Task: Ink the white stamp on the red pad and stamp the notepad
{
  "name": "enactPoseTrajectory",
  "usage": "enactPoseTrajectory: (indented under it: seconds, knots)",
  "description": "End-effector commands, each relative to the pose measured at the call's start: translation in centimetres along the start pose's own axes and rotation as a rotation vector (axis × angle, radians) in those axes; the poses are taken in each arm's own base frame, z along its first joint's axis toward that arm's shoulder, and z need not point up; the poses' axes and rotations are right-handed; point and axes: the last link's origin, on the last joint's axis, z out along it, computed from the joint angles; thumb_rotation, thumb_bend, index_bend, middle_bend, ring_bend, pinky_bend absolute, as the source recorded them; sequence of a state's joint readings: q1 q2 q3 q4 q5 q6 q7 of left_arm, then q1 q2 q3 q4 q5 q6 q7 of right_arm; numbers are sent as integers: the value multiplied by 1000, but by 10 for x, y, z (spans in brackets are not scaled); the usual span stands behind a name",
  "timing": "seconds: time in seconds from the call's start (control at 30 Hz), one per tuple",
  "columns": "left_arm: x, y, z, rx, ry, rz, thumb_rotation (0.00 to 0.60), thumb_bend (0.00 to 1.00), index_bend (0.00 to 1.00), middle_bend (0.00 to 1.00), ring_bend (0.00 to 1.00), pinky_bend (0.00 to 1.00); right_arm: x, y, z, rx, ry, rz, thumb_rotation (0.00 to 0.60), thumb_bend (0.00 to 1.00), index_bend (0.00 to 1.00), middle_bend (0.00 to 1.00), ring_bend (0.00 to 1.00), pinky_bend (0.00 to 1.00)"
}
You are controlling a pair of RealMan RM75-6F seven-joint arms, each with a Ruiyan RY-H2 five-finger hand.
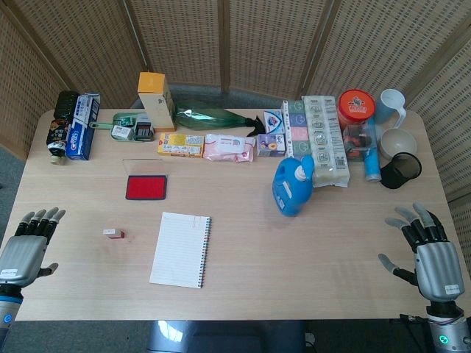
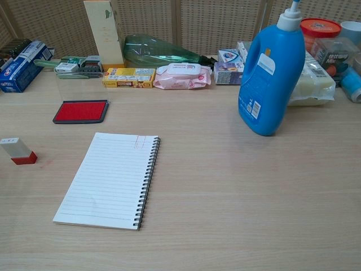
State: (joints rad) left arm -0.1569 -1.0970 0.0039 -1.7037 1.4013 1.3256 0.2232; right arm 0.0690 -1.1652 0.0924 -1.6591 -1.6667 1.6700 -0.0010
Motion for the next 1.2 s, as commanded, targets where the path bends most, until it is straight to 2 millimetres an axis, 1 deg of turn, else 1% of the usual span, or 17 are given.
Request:
enactPoseTrajectory:
  seconds: [0.03, 0.13, 0.27, 0.4, 0.6, 0.73, 0.87, 0.93, 1.0, 1.2]
  knots:
    - [-1, 0, 0, 1, -4, -4, 600, 55, 0, 0, 1, 0, 0, 0, 0, 2, -2, 1, 600, 0, 302, 207, 90, 117]
    - [-1, 0, 2, -3, -5, -11, 600, 55, 0, 0, 1, 0, 1, -1, -1, 2, -3, 4, 600, 0, 302, 207, 90, 118]
    - [-4, 6, 10, -29, 17, -36, 600, 62, 0, 0, 1, 0, 0, 0, 0, -4, -7, 4, 600, 0, 302, 207, 90, 118]
    - [-16, 13, 23, -30, -15, -55, 600, 73, 11, 0, 1, 0, 1, 1, 1, -8, -8, 11, 600, 0, 302, 205, 91, 118]
    - [-29, 31, 44, -35, -58, -57, 600, 107, 92, 0, 1, 0, 2, 1, 1, -6, -10, 19, 600, 0, 302, 205, 90, 117]
    - [-37, 43, 53, -29, -88, -58, 600, 126, 153, 0, 1, 0, 3, 2, 1, -10, -8, 26, 600, 0, 302, 205, 90, 117]
    - [-45, 55, 62, -25, -110, -49, 600, 181, 185, 0, 1, 0, 5, 4, 2, -12, -6, 34, 600, 0, 302, 205, 91, 118]
    - [-49, 61, 66, -24, -117, -46, 600, 245, 201, 0, 1, 0, 6, 4, 2, -14, -7, 38, 600, 0, 302, 205, 91, 118]
    - [-51, 65, 70, -22, -122, -46, 600, 275, 201, 0, 1, 0, 6, 5, 2, -16, -6, 41, 600, 0, 302, 205, 92, 118]
    - [-55, 78, 79, -16, -134, -45, 600, 317, 211, 0, 1, 0, 9, 6, 3, -19, -5, 50, 600, 0, 302, 205, 94, 118]
